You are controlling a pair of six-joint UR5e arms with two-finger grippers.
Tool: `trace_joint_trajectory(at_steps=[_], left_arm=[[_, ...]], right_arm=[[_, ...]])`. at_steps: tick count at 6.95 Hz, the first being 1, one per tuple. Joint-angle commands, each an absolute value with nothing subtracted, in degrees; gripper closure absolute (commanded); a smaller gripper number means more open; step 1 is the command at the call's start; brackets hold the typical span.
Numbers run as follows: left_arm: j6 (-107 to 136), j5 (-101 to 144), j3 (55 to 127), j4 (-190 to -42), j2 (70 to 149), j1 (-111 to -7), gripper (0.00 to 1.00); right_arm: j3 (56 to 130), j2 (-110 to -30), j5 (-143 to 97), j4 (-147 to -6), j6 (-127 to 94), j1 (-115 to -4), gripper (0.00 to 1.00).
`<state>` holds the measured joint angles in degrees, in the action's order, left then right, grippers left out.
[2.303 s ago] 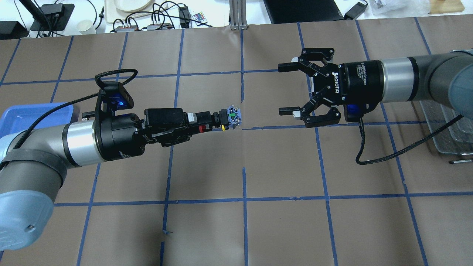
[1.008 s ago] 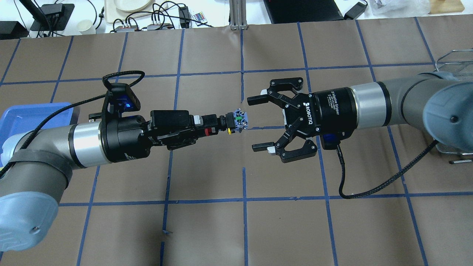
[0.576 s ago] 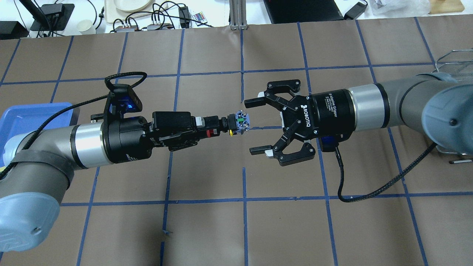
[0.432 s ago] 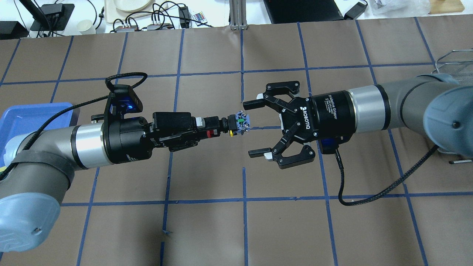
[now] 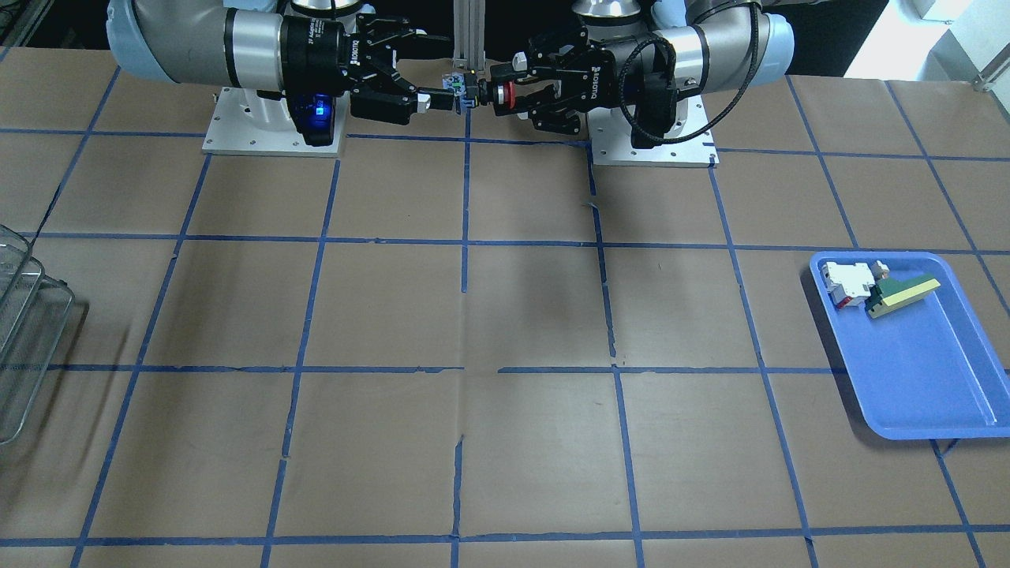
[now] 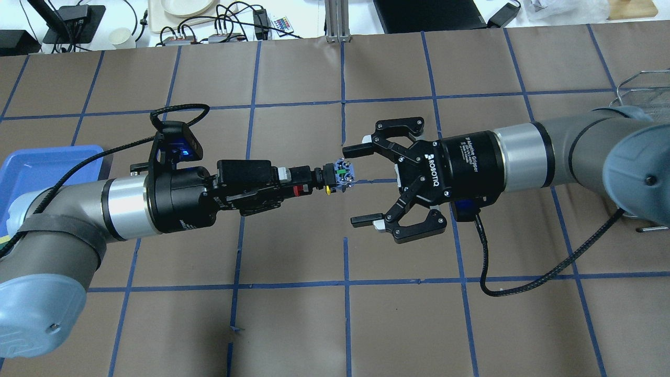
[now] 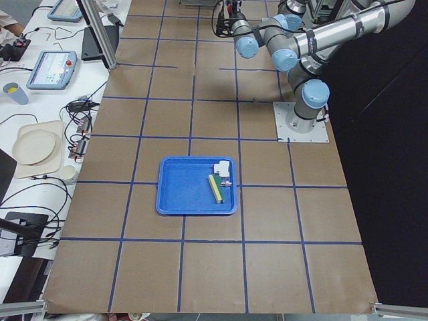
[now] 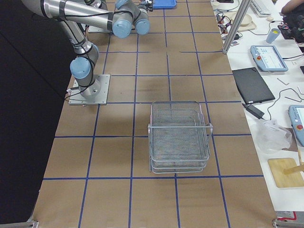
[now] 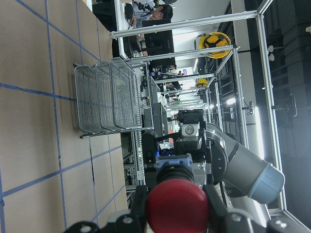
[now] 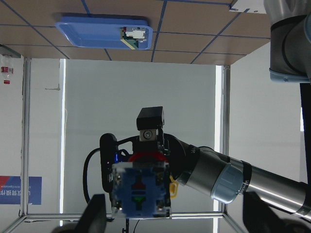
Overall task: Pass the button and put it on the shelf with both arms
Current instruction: 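Close the right gripper on the button's blue base beside the left gripper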
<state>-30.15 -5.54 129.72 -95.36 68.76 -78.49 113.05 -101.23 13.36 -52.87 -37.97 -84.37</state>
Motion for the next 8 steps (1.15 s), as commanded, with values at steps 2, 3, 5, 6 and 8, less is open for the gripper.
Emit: trace_joint_trajectory(at_steps=[2, 3, 5, 6, 8], left_arm=[[-30.15, -5.54, 129.90, -95.36, 68.73, -78.49, 0.84], [-30.15, -5.54, 129.99, -95.36, 68.73, -78.49, 0.84], [-30.15, -5.54, 129.99, -95.36, 68.73, -78.49, 0.84], [-30.15, -5.54, 129.99, -95.36, 68.82, -78.49, 0.84], [-30.15, -5.54, 129.99, -95.36, 68.82, -78.57, 0.84]], right_arm=[[114.25, -101.07, 13.27, -53.52, -37.88, -84.46, 0.00], [114.87, -101.07, 13.27, -53.61, -37.79, -84.46, 0.00], [114.79, -101.25, 13.36, -53.53, -37.79, -84.46, 0.01], [114.79, -101.42, 13.27, -53.53, -37.79, -84.46, 0.14], [114.79, -101.69, 12.92, -53.35, -37.88, -84.38, 0.69]])
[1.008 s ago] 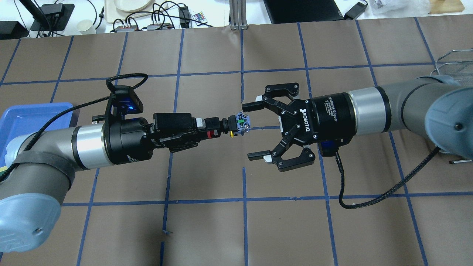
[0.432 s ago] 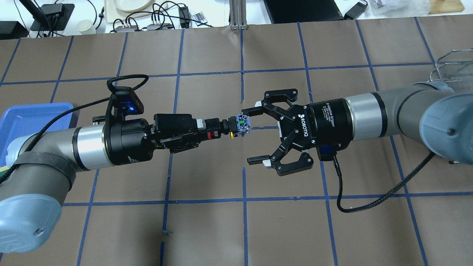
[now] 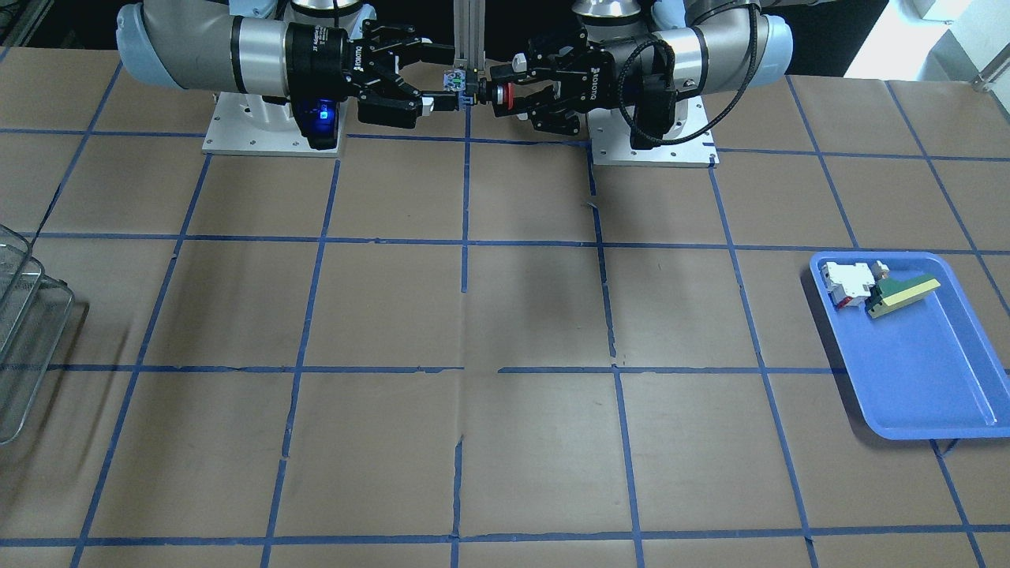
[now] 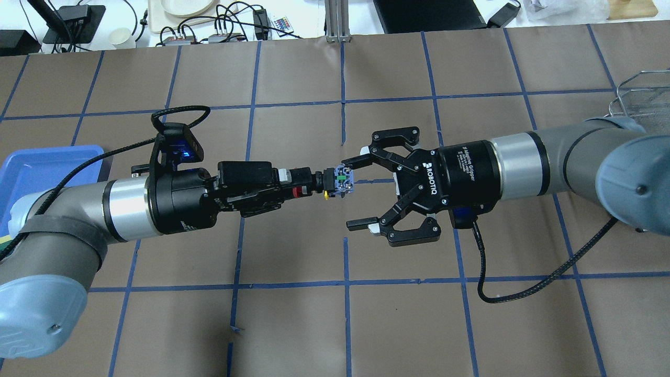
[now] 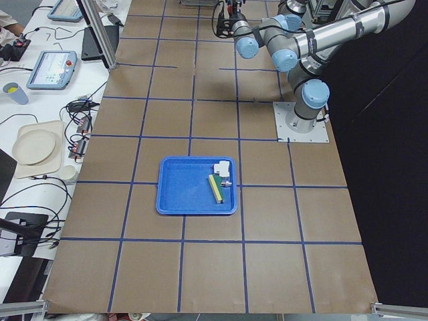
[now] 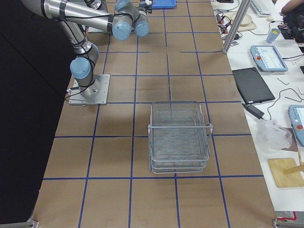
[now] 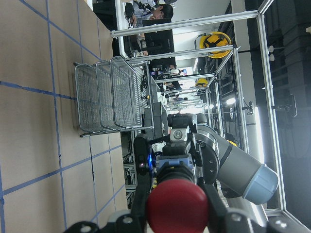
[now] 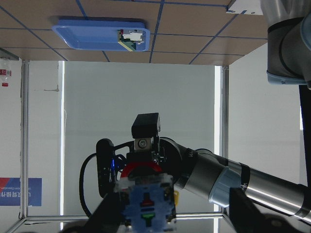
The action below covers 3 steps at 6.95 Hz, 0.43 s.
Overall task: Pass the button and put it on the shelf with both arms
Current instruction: 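Close the right gripper on the button's blue base beside the left gripper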
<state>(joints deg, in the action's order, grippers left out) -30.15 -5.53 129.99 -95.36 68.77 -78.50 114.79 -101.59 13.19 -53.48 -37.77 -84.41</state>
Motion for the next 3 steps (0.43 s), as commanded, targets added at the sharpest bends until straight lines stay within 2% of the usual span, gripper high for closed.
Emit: trace_joint_trajectory(at_steps=[1, 2, 3], left_arm=[[-30.15, -5.54, 129.99, -95.45, 68.73, -78.57, 0.84], [-30.15, -5.54, 129.99, -95.36, 68.73, -78.57, 0.84], [-30.15, -5.54, 129.99, -95.36, 68.73, -78.57, 0.84]], right_arm=[[114.70, -101.69, 12.83, -53.18, -38.40, -84.38, 0.86], [114.70, -101.69, 11.35, -52.91, -38.50, -84.38, 0.93], [114.52, -101.60, 11.34, -52.91, -38.67, -84.38, 0.95]])
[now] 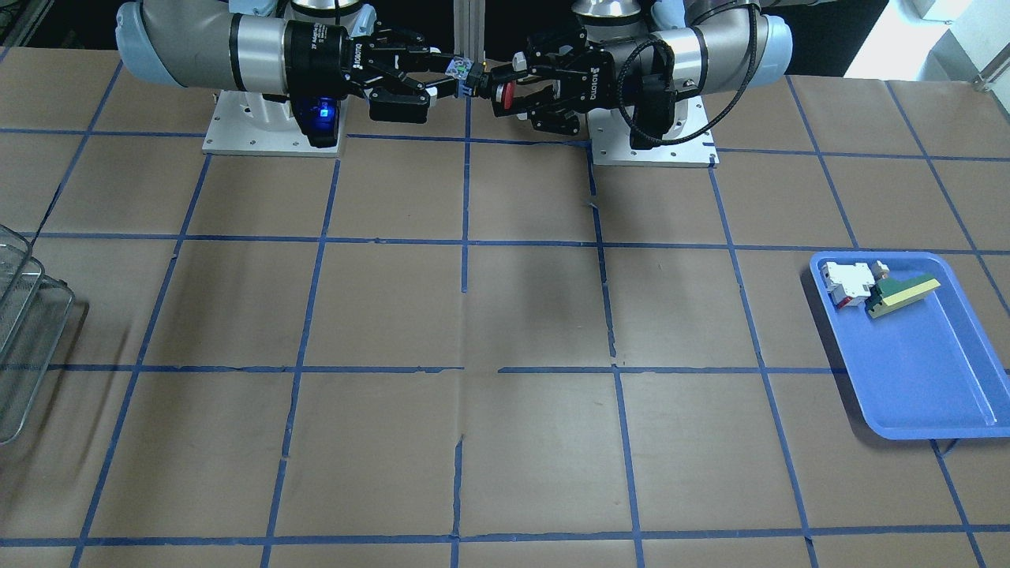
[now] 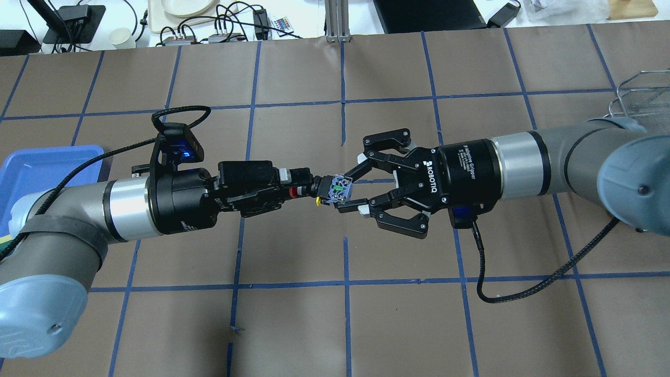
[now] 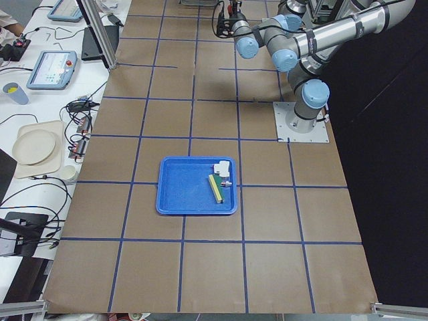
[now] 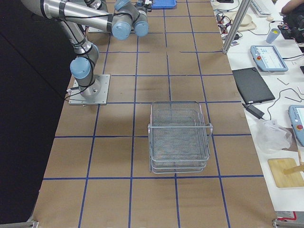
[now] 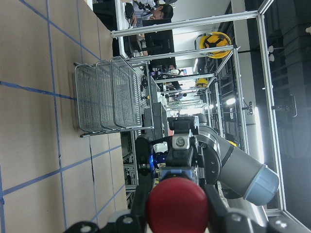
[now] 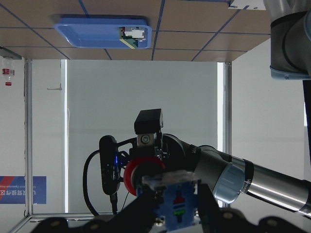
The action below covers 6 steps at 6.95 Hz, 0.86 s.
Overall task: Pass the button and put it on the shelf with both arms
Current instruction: 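Close the right gripper on the button's blue base beside the left gripper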
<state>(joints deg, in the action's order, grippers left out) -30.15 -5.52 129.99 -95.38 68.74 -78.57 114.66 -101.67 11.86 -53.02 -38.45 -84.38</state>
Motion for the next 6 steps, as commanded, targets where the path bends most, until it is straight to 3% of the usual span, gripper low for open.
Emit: trace_joint_trajectory(at_steps=[1, 3, 4, 5, 6], left_arm=[[-30.15, -5.54, 129.99, -95.36, 68.82, -78.57, 0.84], [-30.15, -5.54, 129.99, -95.36, 68.82, -78.57, 0.82], [-30.15, -5.62, 129.99, -95.19, 68.91, -78.49, 0.68], [-30.15, -5.80, 129.99, -95.19, 68.91, -78.49, 0.45], [-30.15, -5.89, 129.99, -95.19, 68.99, -78.57, 0.01]], right_arm=[[114.43, -101.51, 11.34, -52.91, -38.76, -84.38, 0.96], [114.35, -101.43, 11.34, -52.91, -39.20, -84.38, 0.97], [114.35, -101.34, 11.34, -52.91, -39.20, -84.38, 0.97], [114.26, -101.34, 11.34, -52.91, -39.29, -84.38, 0.97], [114.17, -101.34, 11.34, -53.00, -39.29, -84.29, 0.97]])
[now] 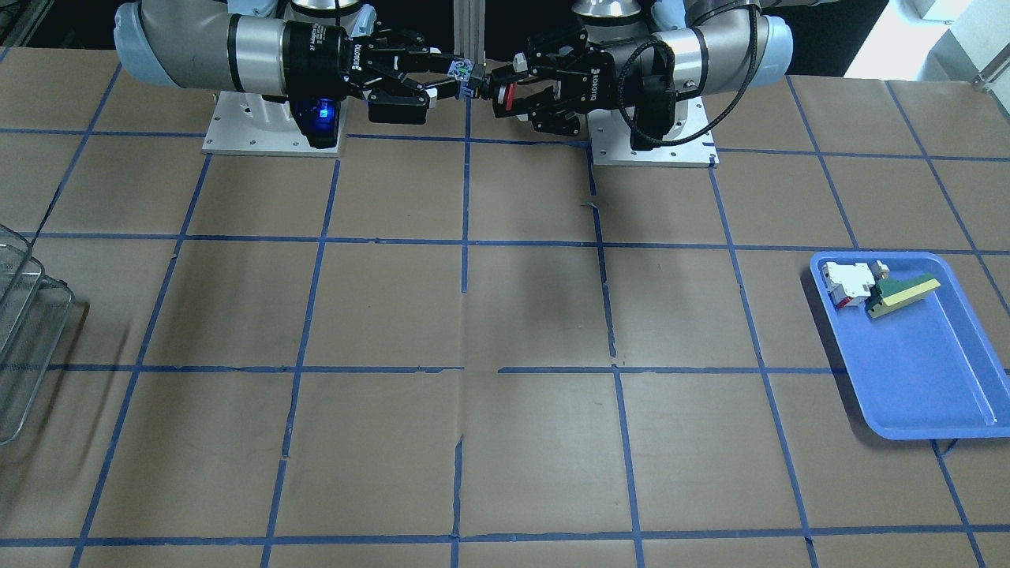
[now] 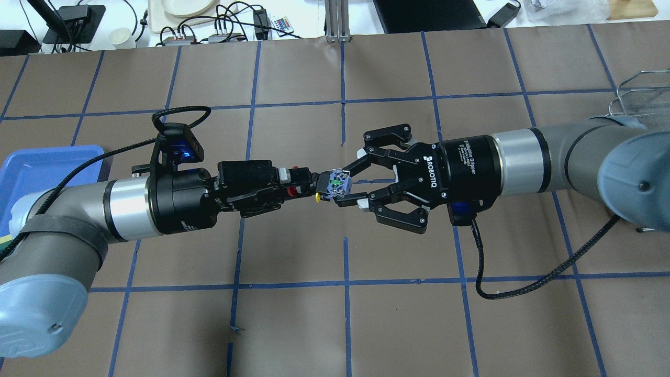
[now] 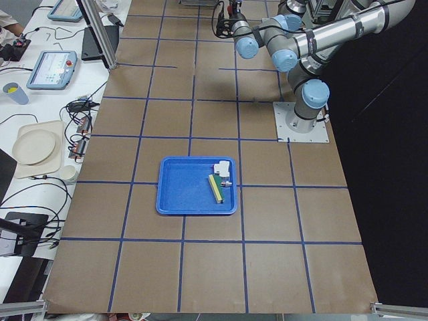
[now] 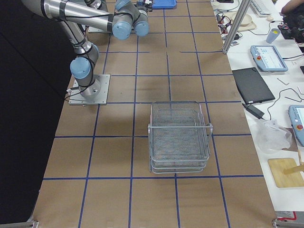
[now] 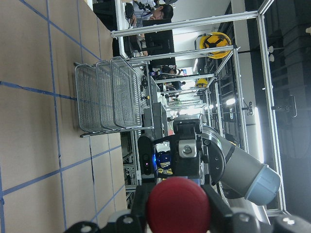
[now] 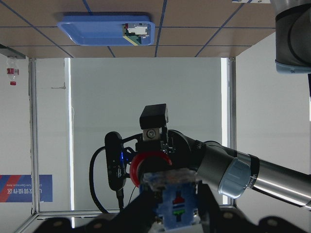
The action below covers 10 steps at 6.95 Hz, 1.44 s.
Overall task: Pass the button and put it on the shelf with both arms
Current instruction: 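Close the right gripper on the button's blue base beside the left gripper, then open the left gripper and pull the right gripper away with the button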
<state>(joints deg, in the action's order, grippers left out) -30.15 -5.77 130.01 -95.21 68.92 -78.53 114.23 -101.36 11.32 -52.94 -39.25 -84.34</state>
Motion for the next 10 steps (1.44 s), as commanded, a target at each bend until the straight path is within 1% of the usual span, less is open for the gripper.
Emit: trace_joint_trajectory(at_steps=[1, 3, 4, 6, 7, 8, 10], left_arm=[[-29.89, -6.06, 129.90, -95.10, 68.99, -78.57, 0.01], [-26.20, -6.42, 129.20, -94.66, 70.48, -78.49, 0.00], [-24.19, -6.76, 128.85, -93.27, 71.10, -78.23, 0.00], [-15.35, -23.47, 128.85, -79.97, 71.89, -73.85, 0.00], [-13.29, -26.34, 128.50, -76.59, 73.98, -73.22, 0.00], [-13.18, -35.24, 126.15, -73.86, 77.31, -72.95, 0.00], [-11.62, -50.89, 117.99, -73.56, 85.92, -72.95, 0.00]], right_arm=[[114.17, -101.34, 11.25, -53.26, -40.68, -84.29, 0.97], [113.91, -101.25, 12.56, -53.79, -41.48, -83.42, 0.97], [112.69, -101.16, 17.35, -54.22, -41.48, -81.32, 0.97], [105.86, -101.08, 34.99, -54.32, -41.14, -71.06, 0.97], [101.04, -99.25, 44.03, -58.32, -40.26, -70.41, 0.97], [95.77, -97.14, 50.21, -60.36, -38.60, -70.40, 0.97], [87.49, -93.27, 65.57, -61.60, -24.95, -70.31, 0.97]])
